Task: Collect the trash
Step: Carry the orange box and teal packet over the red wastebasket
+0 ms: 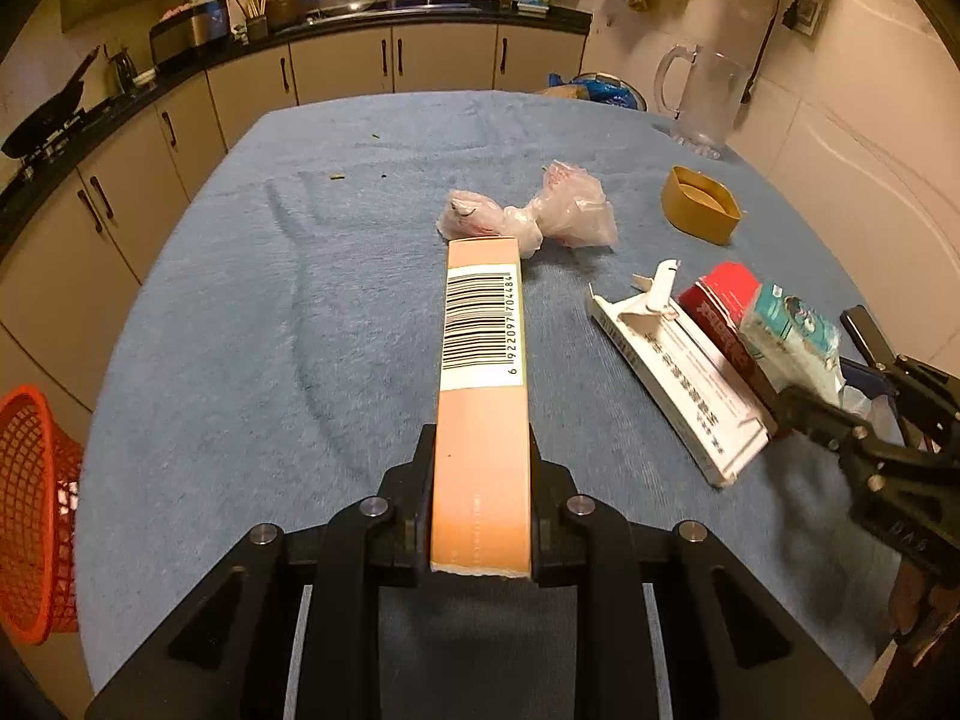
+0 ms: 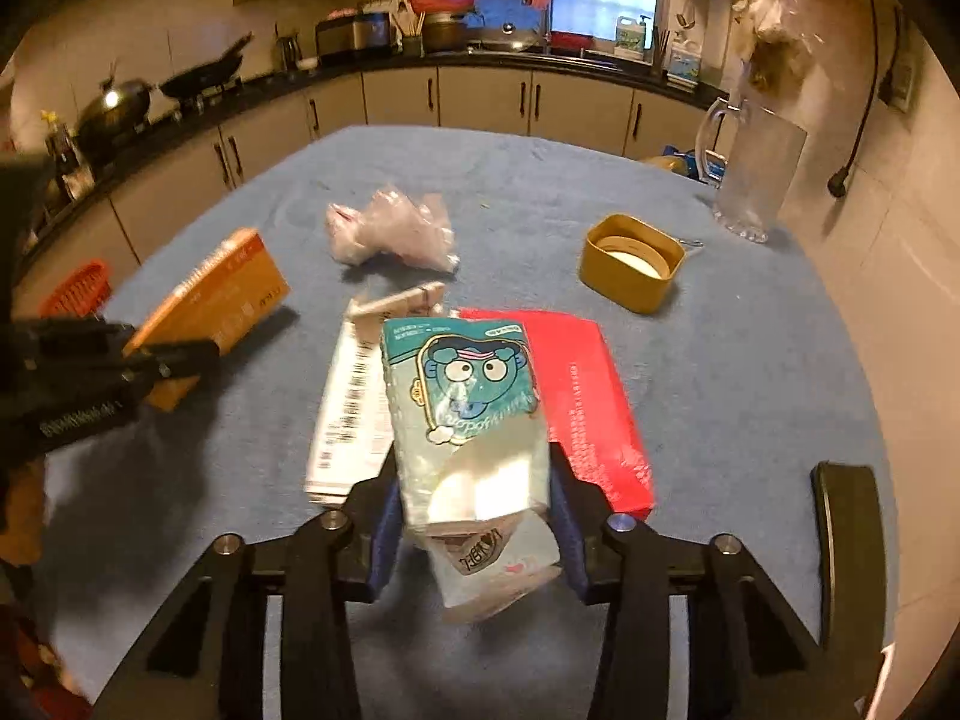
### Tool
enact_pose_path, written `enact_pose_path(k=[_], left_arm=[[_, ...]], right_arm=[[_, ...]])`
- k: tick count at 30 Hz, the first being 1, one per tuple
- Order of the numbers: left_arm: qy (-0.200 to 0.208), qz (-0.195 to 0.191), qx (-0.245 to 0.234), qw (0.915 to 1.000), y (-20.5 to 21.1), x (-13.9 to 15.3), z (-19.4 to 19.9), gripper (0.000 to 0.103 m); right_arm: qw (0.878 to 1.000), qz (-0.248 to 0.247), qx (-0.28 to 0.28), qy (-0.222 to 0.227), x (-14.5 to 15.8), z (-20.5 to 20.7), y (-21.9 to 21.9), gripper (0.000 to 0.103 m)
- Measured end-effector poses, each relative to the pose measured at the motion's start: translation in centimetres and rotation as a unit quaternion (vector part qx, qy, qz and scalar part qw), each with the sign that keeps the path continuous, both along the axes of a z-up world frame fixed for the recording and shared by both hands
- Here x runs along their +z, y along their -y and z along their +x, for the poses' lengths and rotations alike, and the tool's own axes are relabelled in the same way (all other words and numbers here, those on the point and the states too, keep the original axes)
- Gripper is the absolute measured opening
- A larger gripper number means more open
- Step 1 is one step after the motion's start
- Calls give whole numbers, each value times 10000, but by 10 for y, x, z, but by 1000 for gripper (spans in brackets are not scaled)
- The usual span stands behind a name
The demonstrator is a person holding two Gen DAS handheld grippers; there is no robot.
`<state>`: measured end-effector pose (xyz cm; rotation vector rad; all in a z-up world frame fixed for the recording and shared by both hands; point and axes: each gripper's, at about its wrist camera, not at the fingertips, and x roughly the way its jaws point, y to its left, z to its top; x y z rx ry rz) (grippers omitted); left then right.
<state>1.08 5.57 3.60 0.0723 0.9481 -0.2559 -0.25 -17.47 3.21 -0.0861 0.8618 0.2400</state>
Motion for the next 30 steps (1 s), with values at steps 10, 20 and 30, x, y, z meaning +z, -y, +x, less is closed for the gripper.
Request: enact_pose_path(k=[10,20,30], left_arm=[[283,49,171,9994,-27,10,-42,22],[430,118,370,9983,-52,15,-62,22],[492,10,503,9975,-78,18,-75,22]], right_arm=[[9982,484,345,106,10,-27,-34,44],[9968,618,509,-21,8,-33,-63,44],[9957,597,702,-72,14,-36,-88,44]])
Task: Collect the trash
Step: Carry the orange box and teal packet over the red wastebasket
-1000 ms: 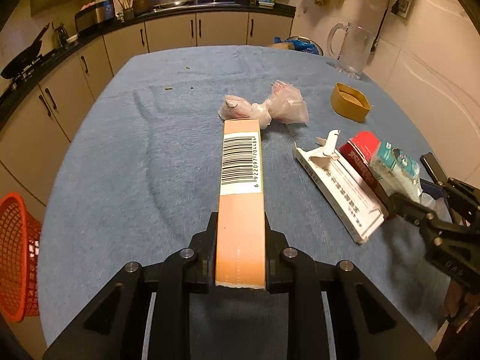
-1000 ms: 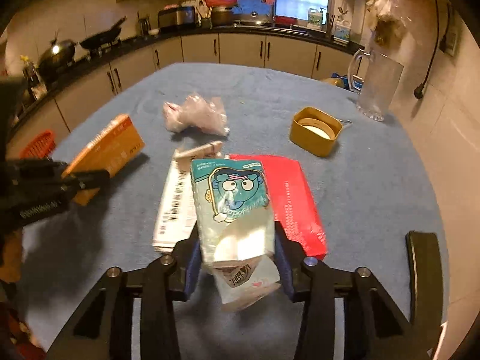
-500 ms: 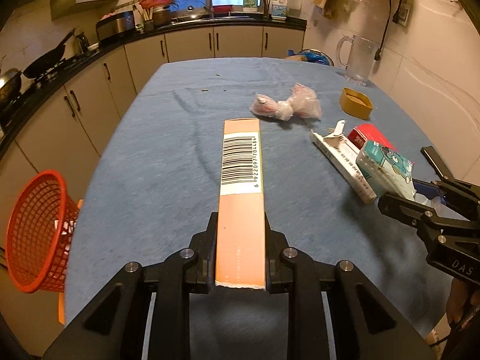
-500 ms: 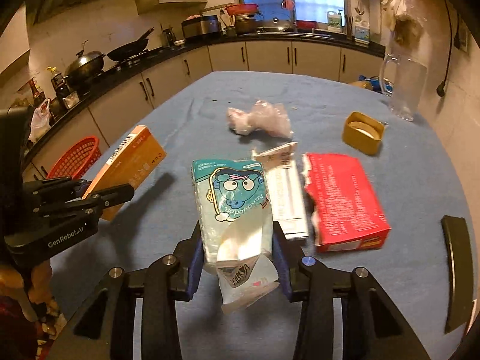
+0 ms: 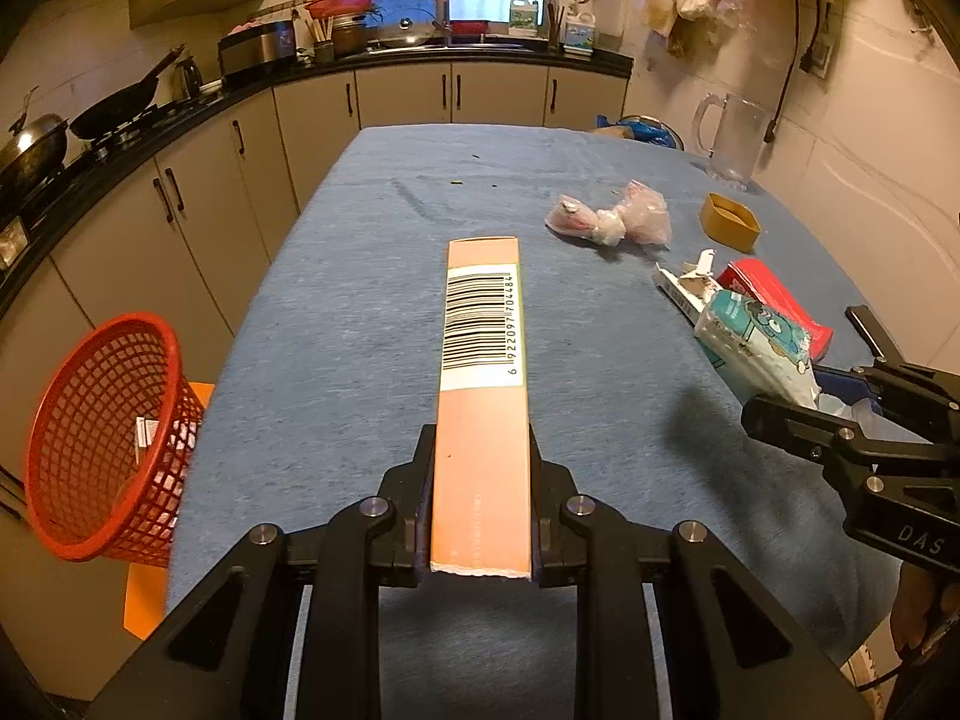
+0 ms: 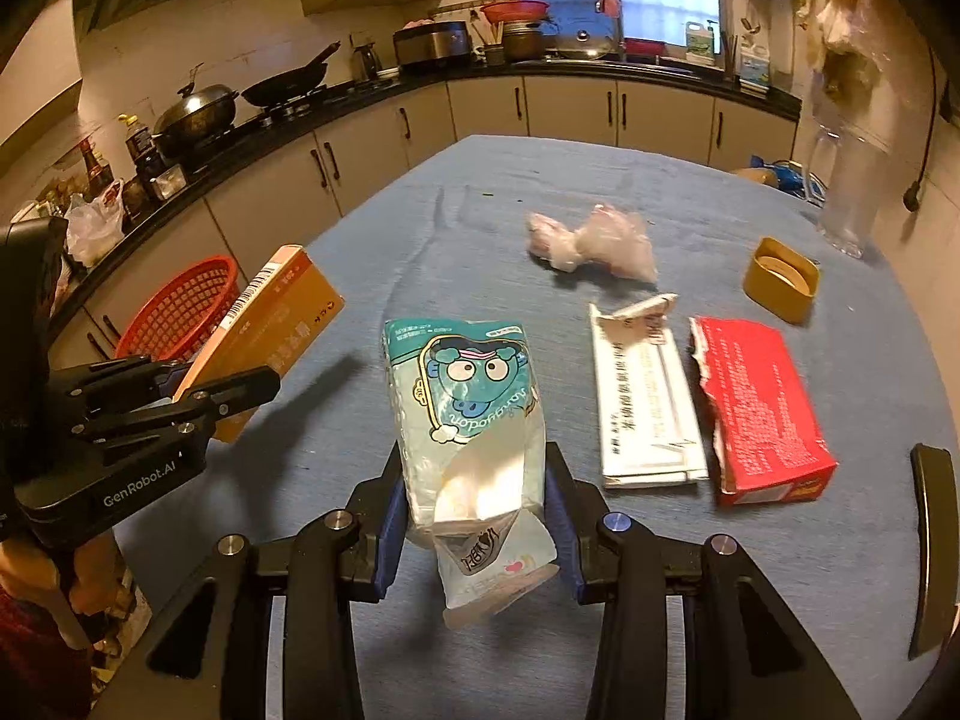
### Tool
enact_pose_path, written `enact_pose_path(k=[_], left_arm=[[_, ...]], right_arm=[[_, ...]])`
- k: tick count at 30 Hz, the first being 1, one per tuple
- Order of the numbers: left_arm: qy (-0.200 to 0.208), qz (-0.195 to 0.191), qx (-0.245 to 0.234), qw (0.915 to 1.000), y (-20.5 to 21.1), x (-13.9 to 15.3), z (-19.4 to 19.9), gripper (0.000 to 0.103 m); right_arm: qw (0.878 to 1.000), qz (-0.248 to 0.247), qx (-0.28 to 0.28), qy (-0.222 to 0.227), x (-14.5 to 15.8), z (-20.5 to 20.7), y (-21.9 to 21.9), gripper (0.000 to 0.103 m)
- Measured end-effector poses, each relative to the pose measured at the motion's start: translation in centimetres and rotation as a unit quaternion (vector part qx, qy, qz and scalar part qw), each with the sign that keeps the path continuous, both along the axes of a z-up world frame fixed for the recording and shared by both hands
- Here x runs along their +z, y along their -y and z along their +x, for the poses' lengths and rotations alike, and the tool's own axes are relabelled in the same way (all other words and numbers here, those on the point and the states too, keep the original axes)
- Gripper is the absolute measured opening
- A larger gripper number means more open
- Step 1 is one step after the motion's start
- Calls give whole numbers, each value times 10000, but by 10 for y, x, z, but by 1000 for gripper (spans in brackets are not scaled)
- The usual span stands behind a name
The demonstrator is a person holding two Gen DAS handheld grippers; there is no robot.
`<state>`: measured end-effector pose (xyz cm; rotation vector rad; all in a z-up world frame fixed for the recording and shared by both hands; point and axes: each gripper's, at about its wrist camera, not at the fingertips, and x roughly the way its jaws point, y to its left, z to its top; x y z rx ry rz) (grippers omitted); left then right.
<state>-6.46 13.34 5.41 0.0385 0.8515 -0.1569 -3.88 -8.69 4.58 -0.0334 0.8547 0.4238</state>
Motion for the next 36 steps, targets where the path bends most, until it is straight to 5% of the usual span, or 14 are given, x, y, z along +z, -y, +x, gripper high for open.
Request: enact_pose_path(k=[16,36], left_arm=[[267,-169,675,9972,-81,24,-13,22],[316,-285,1811,9825,-206,27,-18,22]], right_arm=[[9983,-8,578,-72,16,14,-66,44],[9854,7,1687,-235,30,39,-202,44]])
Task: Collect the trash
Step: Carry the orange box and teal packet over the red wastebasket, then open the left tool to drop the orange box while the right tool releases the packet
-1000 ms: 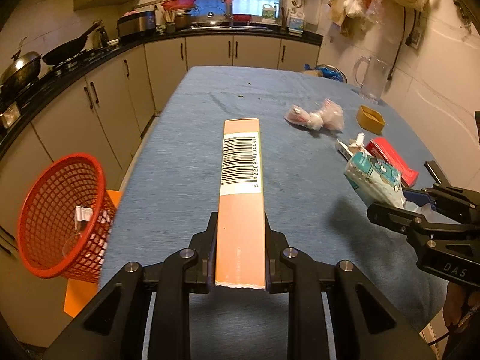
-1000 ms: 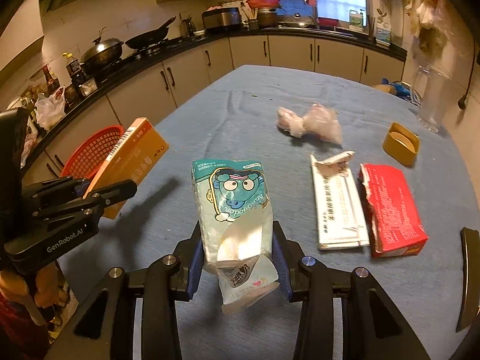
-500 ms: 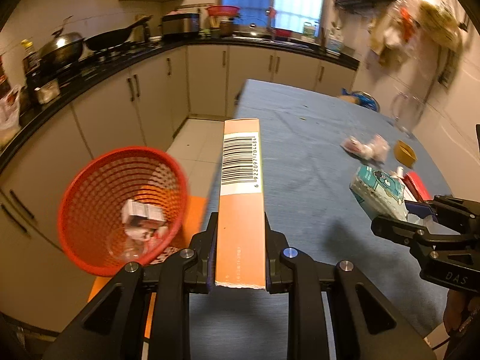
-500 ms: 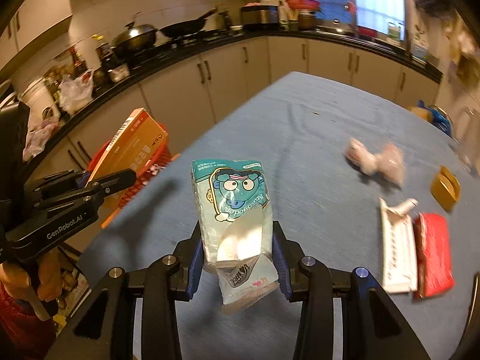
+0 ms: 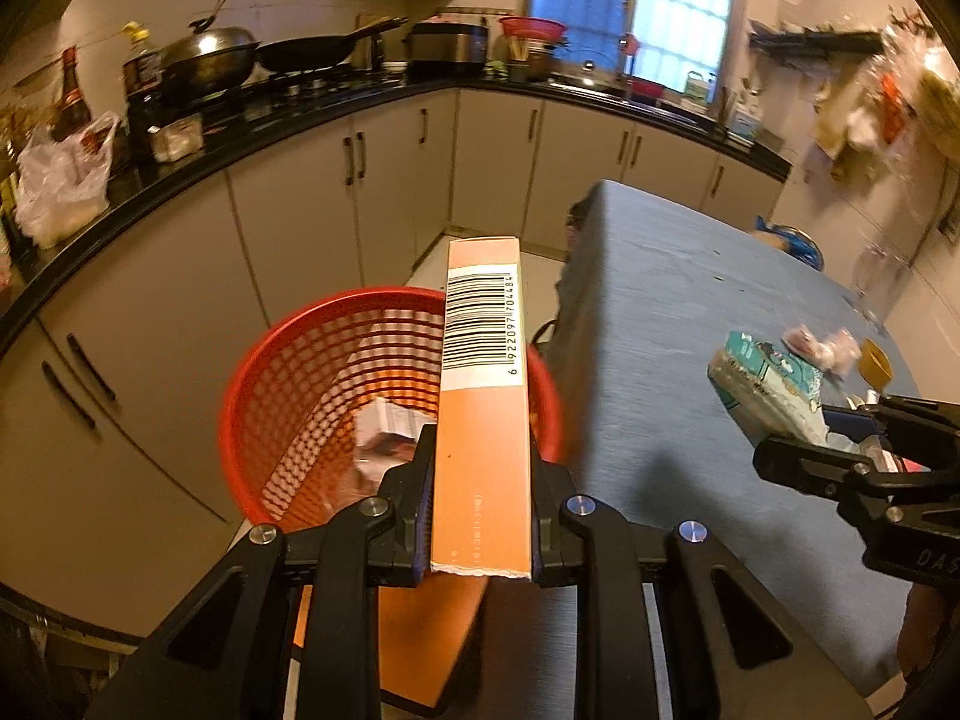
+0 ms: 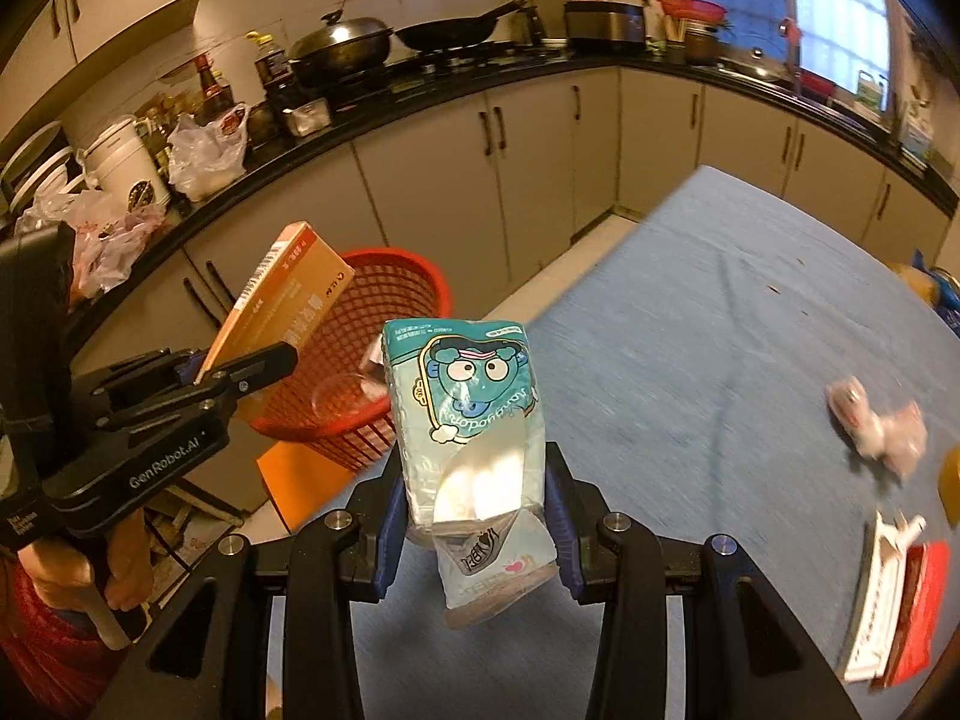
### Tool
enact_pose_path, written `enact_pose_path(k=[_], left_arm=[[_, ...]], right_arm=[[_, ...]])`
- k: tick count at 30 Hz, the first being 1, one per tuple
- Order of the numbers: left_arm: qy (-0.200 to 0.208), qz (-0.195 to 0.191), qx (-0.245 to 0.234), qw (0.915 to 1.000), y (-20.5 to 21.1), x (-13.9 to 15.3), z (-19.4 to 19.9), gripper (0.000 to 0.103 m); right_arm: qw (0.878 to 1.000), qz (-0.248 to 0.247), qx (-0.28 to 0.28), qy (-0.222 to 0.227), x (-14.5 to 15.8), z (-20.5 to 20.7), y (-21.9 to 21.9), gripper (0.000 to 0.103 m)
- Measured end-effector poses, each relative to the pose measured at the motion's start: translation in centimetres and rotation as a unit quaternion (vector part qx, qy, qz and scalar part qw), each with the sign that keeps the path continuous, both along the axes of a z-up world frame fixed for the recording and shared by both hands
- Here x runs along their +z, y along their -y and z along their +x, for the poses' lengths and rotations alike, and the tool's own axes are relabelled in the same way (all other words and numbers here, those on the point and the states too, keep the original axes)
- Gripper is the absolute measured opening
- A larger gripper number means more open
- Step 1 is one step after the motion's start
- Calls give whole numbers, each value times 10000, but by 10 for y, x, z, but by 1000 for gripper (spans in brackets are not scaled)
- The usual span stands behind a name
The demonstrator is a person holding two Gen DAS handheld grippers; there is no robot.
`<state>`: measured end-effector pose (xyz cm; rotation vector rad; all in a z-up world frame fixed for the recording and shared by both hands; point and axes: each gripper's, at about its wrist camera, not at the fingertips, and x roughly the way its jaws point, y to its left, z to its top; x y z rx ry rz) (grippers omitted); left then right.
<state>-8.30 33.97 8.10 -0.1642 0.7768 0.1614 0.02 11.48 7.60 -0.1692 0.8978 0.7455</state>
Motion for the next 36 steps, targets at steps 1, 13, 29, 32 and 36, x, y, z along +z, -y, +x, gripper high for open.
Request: enact_pose_path(k=[1,13,29,32,36], left_arm=[[-16,-10,48,10000,-6,-2,0,22],[-180,-253,367,9988,-54,-15,10,22],[-411,-589,533,9960,-83,-43,30,22],[-421,-670,544,9954,-87,-45,32,22],[-444,-731,550,9948,-89,-48,34,22]], right_arm=[[10000,18,53,-37,1,3,-8,44],[9983,154,402,-383,-2,23,-75,44],[9938,282,355,-1018,-29,57,-111,44],[9926,298,346,-1122,-33,61,-117,45],[9919,275,341,-1194,-39,64,-123,45]])
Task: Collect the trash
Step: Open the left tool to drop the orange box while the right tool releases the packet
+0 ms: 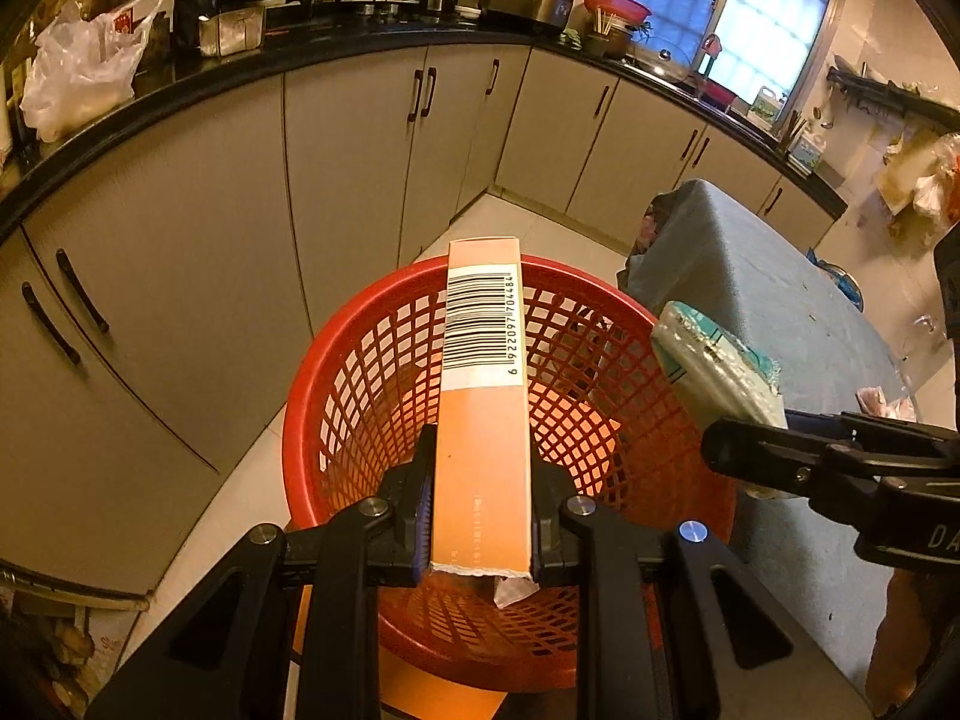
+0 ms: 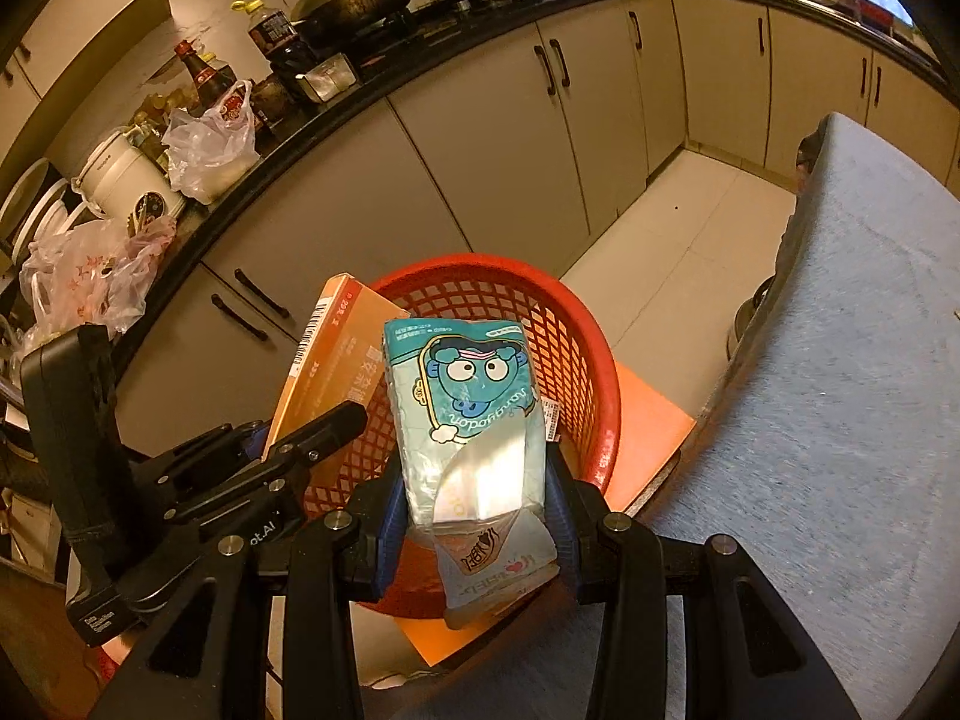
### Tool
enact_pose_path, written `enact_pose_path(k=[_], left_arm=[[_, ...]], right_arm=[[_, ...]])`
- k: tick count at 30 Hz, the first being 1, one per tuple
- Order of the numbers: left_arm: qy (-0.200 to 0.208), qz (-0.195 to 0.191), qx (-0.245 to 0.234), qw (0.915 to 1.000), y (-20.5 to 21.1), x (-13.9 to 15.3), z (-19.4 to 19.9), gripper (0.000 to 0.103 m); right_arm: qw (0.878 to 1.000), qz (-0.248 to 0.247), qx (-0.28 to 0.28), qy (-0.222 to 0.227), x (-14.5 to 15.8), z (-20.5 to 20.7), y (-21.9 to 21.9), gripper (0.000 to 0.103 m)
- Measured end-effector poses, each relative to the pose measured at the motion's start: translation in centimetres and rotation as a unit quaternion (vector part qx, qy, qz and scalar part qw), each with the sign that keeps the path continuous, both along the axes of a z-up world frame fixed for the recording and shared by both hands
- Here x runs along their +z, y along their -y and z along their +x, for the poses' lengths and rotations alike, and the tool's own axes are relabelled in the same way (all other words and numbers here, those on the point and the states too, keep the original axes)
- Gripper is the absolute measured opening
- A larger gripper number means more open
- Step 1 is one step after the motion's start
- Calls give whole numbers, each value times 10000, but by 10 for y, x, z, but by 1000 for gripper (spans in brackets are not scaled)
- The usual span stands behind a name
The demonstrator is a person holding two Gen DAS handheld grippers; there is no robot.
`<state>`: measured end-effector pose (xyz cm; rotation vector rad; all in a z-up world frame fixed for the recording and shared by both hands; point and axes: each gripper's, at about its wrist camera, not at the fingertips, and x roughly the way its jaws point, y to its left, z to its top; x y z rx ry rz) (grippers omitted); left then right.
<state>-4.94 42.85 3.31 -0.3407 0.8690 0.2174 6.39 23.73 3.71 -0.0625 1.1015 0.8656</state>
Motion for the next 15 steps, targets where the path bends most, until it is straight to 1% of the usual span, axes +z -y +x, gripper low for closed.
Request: enact_pose_path(k=[4,12,15], left_arm=[[-37,-33,-14,10000,0,-4,2,22],[-17,-62,-28,10000,-2,-4,1,23],[-6,-83,-20,10000,-3,-3,0,23]], right_arm=[[10000,-44,-22,-66,-6,3,-4,46],[9998,-136,-65,-165,-15,7,-7,56],[9998,-137,-70,-133,-13,5,-7,57]])
